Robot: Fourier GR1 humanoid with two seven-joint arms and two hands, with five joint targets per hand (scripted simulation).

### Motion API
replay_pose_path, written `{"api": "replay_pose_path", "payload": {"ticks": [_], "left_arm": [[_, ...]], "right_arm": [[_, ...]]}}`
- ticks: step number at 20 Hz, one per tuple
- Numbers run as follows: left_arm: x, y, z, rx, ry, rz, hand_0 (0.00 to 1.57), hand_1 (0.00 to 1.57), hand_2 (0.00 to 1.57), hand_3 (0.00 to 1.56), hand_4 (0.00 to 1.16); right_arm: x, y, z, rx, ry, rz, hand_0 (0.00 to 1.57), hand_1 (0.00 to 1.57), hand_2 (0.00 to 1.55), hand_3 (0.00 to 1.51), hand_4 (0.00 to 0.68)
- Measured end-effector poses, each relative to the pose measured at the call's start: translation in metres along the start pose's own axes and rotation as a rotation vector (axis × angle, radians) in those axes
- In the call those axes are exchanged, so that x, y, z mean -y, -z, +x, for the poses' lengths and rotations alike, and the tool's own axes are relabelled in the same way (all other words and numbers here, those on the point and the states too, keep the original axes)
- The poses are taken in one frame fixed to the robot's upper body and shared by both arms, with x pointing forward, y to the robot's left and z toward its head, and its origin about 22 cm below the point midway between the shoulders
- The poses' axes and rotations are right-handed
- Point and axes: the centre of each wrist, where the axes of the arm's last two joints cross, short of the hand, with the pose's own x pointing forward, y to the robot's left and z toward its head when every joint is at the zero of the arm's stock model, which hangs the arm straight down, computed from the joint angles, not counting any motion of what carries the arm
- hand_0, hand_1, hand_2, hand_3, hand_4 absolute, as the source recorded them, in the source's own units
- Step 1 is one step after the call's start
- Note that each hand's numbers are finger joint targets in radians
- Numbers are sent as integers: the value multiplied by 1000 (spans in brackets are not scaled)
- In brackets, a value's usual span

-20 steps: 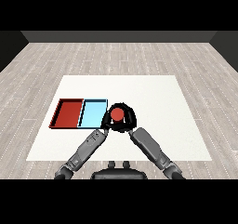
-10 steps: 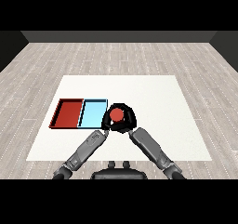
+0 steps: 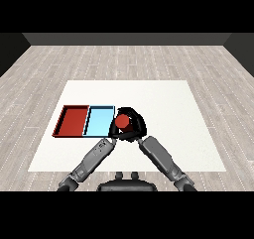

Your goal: Pick the red can and put it in the red box

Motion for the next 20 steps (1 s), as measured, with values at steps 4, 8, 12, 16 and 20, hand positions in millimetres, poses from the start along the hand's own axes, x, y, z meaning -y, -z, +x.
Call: {"api": "replay_pose_path", "payload": {"ticks": [4,8,12,16,20], "left_arm": [[2,2,2,0,-7,-4,1571,1571,1571,1487,1147],[3,0,2,2,1,-8,1571,1571,1571,1482,1152],[7,-4,0,-8,-2,-9,1571,1571,1571,1479,1145],[0,-9,-12,-31,-7,3,1571,1571,1571,1486,1135],[-10,-10,-20,-53,-12,25,1571,1571,1561,1455,1115]], "right_arm": [[1,1,4,9,-6,1,0,0,0,0,0],[8,9,8,32,-18,6,0,0,0,0,0],[11,12,19,46,-57,-13,0,0,0,0,0],[21,17,35,93,-83,-53,0,0,0,0,0],[38,19,66,173,-88,-93,0,0,0,0,0]]}}
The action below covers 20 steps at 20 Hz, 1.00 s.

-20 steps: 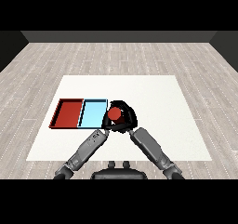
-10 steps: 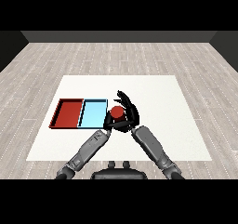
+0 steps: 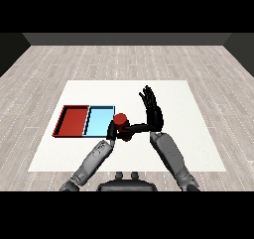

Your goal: Pick the red can and put it in the red box

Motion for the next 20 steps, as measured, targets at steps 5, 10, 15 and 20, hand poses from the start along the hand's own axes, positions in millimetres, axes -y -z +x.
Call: {"api": "replay_pose_path", "payload": {"ticks": [5,10,15,20], "left_arm": [[-26,5,4,16,25,37,1571,1571,1571,1462,1130],[-47,12,21,45,63,71,1571,1571,1571,1462,1118],[-86,14,33,60,149,113,1571,1571,1552,1437,1115],[-115,22,47,62,243,167,1571,1571,1558,1432,1134]], "right_arm": [[26,-2,23,45,-20,-65,0,0,0,0,0],[74,-20,18,27,-36,-138,0,0,0,0,0],[111,-47,9,-25,-95,-188,0,0,0,0,0],[136,-70,-6,-114,-158,-215,0,0,0,0,0]]}}
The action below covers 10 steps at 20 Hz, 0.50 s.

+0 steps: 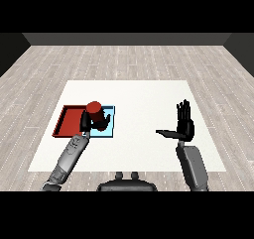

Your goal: Pick the red can and put it in the red box

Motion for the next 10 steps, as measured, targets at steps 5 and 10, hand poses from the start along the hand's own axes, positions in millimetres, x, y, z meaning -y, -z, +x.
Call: {"api": "replay_pose_path", "payload": {"ticks": [5,10], "left_arm": [[-35,25,-2,-29,132,56,1445,1445,1456,1394,1106],[-73,48,-28,-130,265,108,1566,1566,1532,1436,1088]], "right_arm": [[15,-28,-24,-64,-19,-6,0,0,0,0,0],[20,-43,-37,-104,-24,-30,0,0,0,0,0]]}}
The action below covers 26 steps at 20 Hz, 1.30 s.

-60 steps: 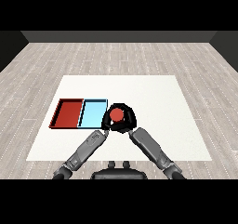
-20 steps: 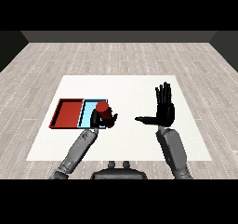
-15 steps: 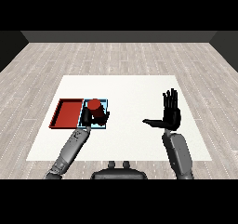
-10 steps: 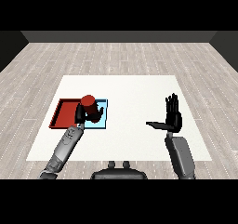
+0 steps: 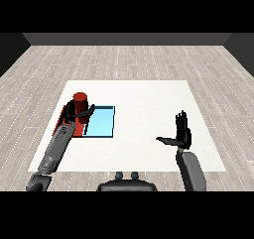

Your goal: Pick the red can and put it in the red box

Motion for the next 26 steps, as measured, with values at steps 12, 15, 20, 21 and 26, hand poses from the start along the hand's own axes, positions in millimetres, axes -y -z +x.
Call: {"api": "replay_pose_path", "payload": {"ticks": [12,15,20,21,26], "left_arm": [[-42,6,-112,-361,183,101,1408,1408,1412,1383,1003],[-44,0,-128,-459,242,107,333,333,454,328,723],[-43,-9,-144,-580,308,114,760,760,758,0,672],[-41,-8,-144,-601,298,112,1128,1128,1094,0,525],[-48,-6,-146,-645,302,29,0,0,0,0,644]], "right_arm": [[2,6,-11,50,-22,17,0,0,0,0,0],[2,8,-9,70,-32,28,0,0,0,0,0],[4,2,-4,109,-42,39,0,0,0,0,0],[6,4,-3,115,-45,37,0,0,0,0,0],[0,8,-2,128,-37,43,0,0,0,0,0]]}}
